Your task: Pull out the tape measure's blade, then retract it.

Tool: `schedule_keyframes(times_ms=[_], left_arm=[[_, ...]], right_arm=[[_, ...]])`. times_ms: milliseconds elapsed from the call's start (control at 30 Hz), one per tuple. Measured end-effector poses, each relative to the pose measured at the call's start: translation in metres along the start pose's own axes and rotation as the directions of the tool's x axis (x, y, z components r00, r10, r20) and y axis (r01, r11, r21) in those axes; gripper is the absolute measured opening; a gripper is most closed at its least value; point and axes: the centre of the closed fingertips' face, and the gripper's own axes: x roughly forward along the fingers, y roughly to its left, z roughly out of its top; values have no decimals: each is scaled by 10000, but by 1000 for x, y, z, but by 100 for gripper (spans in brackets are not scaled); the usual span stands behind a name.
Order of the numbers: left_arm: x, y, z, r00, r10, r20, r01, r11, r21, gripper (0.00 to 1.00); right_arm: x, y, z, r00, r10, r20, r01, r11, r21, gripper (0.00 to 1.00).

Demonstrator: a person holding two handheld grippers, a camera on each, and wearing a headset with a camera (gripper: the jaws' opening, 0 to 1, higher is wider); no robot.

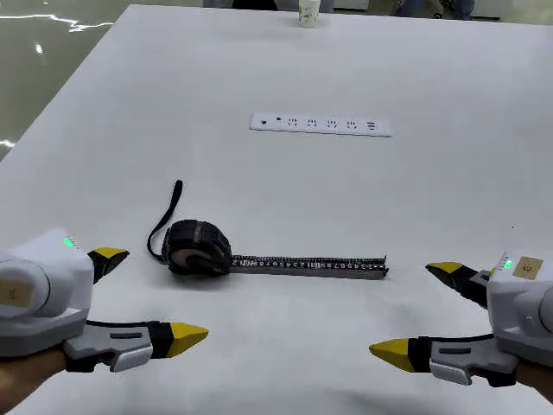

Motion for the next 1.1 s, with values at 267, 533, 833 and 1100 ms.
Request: schedule_keyframes(times_ms=[267,533,833,1100], left_arm=[[-5,-8,3,9989,342,328,-326,9984,-466,94],[-9,-14,0,9971,644,401,-608,9944,-860,97],[-9,-29,-2,9961,759,444,-720,9938,-845,99],[-9,-27,-1,9916,1194,501,-1128,9865,-1183,99]], right_arm=[[-3,11,3,9995,-271,143,264,9986,449,89],[-5,21,8,9975,-608,359,577,9948,841,93],[-5,30,12,9955,-859,410,806,9899,1164,98],[-7,41,15,9947,-992,260,945,9849,1449,99]])
